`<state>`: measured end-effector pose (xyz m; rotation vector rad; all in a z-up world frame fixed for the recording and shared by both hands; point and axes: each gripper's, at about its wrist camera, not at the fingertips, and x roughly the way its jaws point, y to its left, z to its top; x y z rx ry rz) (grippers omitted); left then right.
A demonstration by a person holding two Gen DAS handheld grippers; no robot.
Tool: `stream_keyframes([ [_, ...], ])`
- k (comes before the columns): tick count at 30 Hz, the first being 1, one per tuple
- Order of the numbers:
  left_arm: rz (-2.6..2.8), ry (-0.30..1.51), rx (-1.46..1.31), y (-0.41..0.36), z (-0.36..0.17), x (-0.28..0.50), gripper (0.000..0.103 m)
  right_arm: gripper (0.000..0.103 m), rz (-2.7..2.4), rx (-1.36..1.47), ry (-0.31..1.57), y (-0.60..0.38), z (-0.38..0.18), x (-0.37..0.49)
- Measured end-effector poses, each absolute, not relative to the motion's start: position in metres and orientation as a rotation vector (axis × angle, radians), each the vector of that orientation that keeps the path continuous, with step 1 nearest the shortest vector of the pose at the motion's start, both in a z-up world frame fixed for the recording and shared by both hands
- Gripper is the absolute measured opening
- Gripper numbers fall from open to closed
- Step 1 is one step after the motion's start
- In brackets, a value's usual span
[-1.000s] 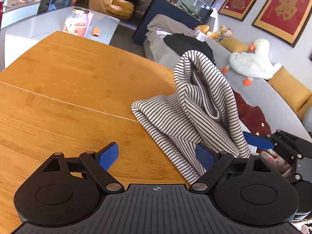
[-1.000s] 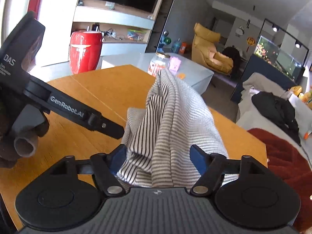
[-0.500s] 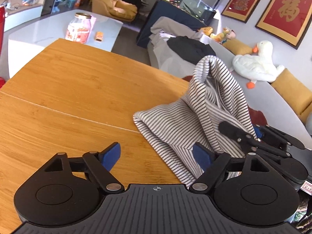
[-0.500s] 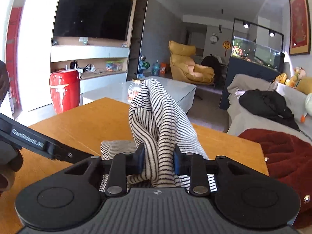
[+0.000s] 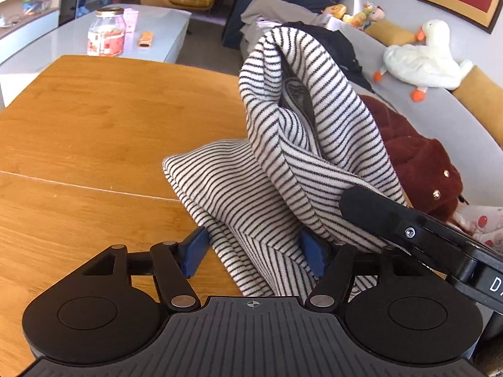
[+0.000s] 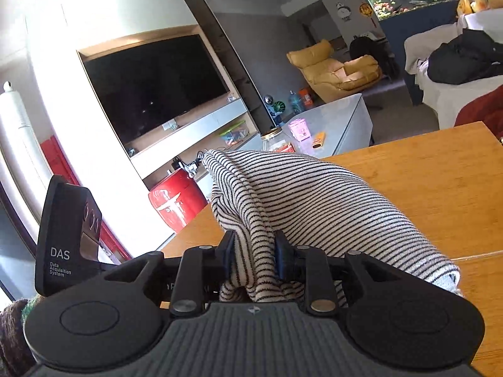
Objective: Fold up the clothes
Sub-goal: 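Lift the held shirt end with the right gripper and fold it over the stack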
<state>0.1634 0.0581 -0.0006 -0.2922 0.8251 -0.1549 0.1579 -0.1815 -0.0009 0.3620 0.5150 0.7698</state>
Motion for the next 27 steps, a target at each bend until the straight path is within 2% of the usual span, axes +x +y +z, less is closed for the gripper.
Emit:
stream_keyframes([
  [9, -0.069, 0.82, -0.238, 0.044, 0.004, 0.156, 0.075, 0.027, 0.782, 0.432, 0.451, -0.196, -0.025, 0.157],
  [15, -0.087, 0.829, -0.201, 0.047, 0.002, 0.163, 0.086, 0.027, 0.779, 0.446, 0.453, -0.195, -0.025, 0.162],
  [20, -0.175, 0.856, -0.197, 0.064, 0.009, 0.167, 0.085, 0.03, 0.752, 0.393, 0.427, -0.185, -0.022, 0.154],
  [27, -0.214, 0.77, -0.224, 0.099, 0.045, 0.169, 0.084, 0.032, 0.679, 0.232, 0.458, -0.158, -0.016, 0.139],
])
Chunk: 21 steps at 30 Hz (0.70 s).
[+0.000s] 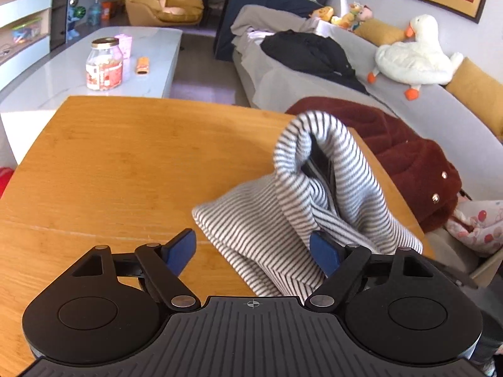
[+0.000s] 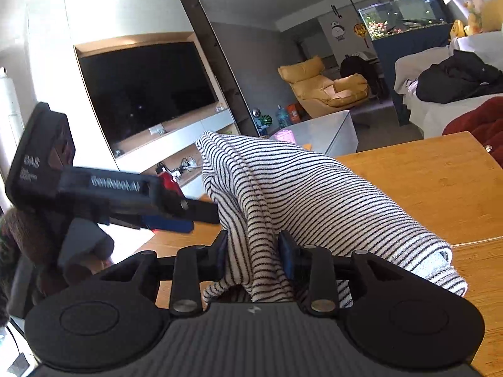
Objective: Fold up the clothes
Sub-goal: 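Lift the held shirt end with the right gripper and fold it over the stack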
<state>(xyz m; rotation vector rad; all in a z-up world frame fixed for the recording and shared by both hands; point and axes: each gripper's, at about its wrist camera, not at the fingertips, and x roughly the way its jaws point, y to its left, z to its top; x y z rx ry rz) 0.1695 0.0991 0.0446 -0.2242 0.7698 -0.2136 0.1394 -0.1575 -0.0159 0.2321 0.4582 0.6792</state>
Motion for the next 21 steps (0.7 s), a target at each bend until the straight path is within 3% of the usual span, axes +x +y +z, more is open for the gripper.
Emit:
stream_keyframes([
  [12, -0.341, 0.556, -0.361, 0.128, 0.105, 0.181, 0.086, 0.032, 0.625, -0.166, 0.441, -0.069, 0.02, 0.131],
  [14, -0.336, 0.553, -0.337, 0.118, 0.1, 0.187, 0.086, 0.037, 0.653, -0.222, 0.439, -0.059, 0.015, 0.13],
  [16, -0.322, 0.584, -0.307, 0.111, 0.086, 0.196, 0.085, 0.056, 0.702, -0.219, 0.421, -0.062, 0.016, 0.126],
  [21, -0.223, 0.714, -0.22, 0.119, 0.042, 0.218, 0.084, 0.072, 0.696, 0.013, 0.469, -0.118, 0.038, 0.133],
])
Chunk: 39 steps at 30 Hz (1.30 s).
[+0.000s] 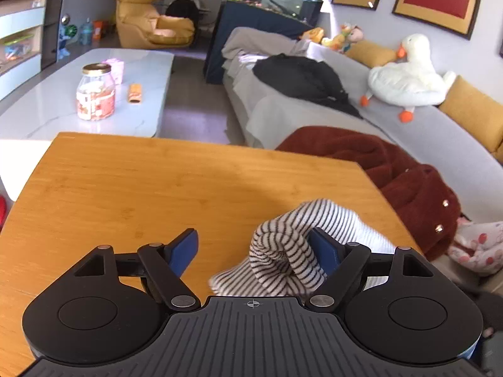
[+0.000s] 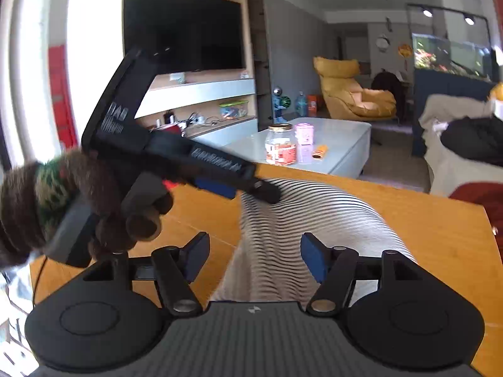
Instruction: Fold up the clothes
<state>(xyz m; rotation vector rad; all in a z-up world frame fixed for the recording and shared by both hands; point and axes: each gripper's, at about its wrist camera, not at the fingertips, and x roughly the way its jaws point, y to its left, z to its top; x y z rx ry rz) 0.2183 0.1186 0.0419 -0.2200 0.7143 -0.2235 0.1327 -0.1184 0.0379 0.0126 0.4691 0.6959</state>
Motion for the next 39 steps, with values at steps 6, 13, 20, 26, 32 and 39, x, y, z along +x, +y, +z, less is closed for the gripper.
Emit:
stream_keyframes([
  [6, -0.233, 0.716, -0.22, 0.134, 0.024, 0.223, 0.088, 0.083, 0.488, 0.153, 0.496, -0.178, 0.051, 0.167],
  [13, -0.223, 0.727, -0.276, 0.149, 0.011, 0.236, 0.096, 0.082, 0.461, -0.005, 0.597, -0.144, -0.011, 0.15],
  [20, -0.158, 0.683, -0.284, 0.159, 0.038, 0.224, 0.095, 0.082, 0.51, -0.053, 0.53, -0.148, 0.022, 0.133],
  [26, -0.184, 0.685, -0.32, 0.159, 0.051, 0.182, 0.094, 0.082, 0.77, -0.24, 0.478, -0.127, 0.034, 0.082],
  [32, -0.32, 0.736, -0.31, 0.137, 0.038, 0.151, 0.069, 0.01, 0.68, -0.141, 0.503, -0.131, 0.041, 0.105],
  [39, -0.447, 0.782, -0.355, 0.115, 0.008, 0.151, 0.049, 0.009, 0.901, 0.22, 0.536, -0.13, 0.084, 0.141],
])
